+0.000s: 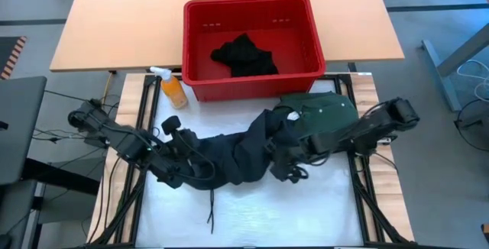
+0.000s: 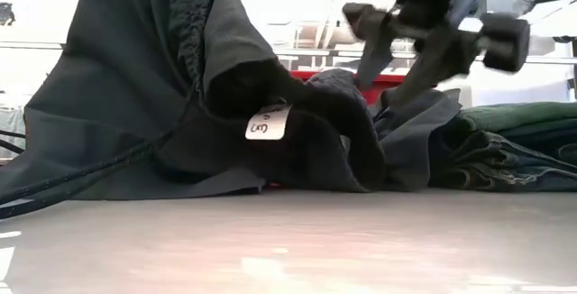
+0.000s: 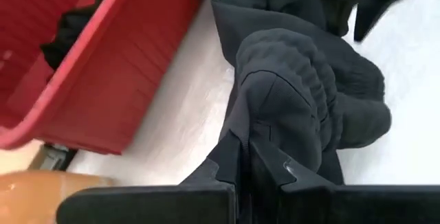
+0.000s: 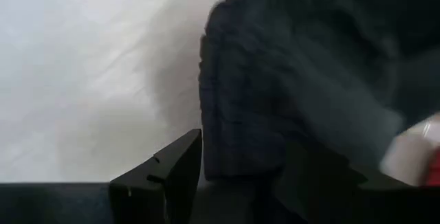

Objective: Fold Laundry from Bin
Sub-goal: Fold the dark blue shorts

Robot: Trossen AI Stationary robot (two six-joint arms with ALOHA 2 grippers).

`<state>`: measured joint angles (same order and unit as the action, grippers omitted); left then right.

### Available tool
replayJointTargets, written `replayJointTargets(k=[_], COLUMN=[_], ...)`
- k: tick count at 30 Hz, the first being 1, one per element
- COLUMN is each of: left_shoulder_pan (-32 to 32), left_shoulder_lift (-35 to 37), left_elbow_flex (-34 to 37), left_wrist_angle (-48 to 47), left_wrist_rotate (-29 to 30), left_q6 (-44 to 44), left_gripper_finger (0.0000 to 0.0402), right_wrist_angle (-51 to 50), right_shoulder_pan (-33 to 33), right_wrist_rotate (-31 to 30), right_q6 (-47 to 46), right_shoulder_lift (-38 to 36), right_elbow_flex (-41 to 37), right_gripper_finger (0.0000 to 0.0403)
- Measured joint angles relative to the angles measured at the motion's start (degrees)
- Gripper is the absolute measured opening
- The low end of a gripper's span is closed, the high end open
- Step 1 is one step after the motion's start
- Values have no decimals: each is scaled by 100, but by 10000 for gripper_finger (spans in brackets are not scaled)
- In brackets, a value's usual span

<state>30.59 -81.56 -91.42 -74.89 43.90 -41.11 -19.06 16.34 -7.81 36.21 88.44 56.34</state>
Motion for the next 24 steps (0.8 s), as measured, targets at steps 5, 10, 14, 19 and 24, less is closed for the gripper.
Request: replayJointTargets(k=[5, 10, 14, 19, 24], left_shoulder_pan=[0, 0, 0, 19, 91], left_shoulder_lift=[580, 1224, 1796, 2510, 3304], left_elbow_flex=[702, 1612, 2311, 2792, 2814], left_wrist_angle=[734, 1583, 2232, 2536, 2496], left_wrist_rotate=[-207, -429, -549, -842, -1032], left_q6=[567, 912, 1073, 1283, 1791], left_gripper_finger=[0, 0, 0, 0, 0], right_wrist_angle=[817, 1798, 2133, 1823, 796], right_shoulder_pan=[33, 20, -63, -228, -412], right_wrist_rotate=[-239, -293, -772, -1167, -1028], right_q6=[-722, -1807, -2767, -4053, -4748], right_shoulder_lift=[685, 1406, 2023, 2348, 1985], right_elbow_flex=[137, 301, 528, 967, 1680], right_gripper_finger=[235, 235, 229, 138, 23])
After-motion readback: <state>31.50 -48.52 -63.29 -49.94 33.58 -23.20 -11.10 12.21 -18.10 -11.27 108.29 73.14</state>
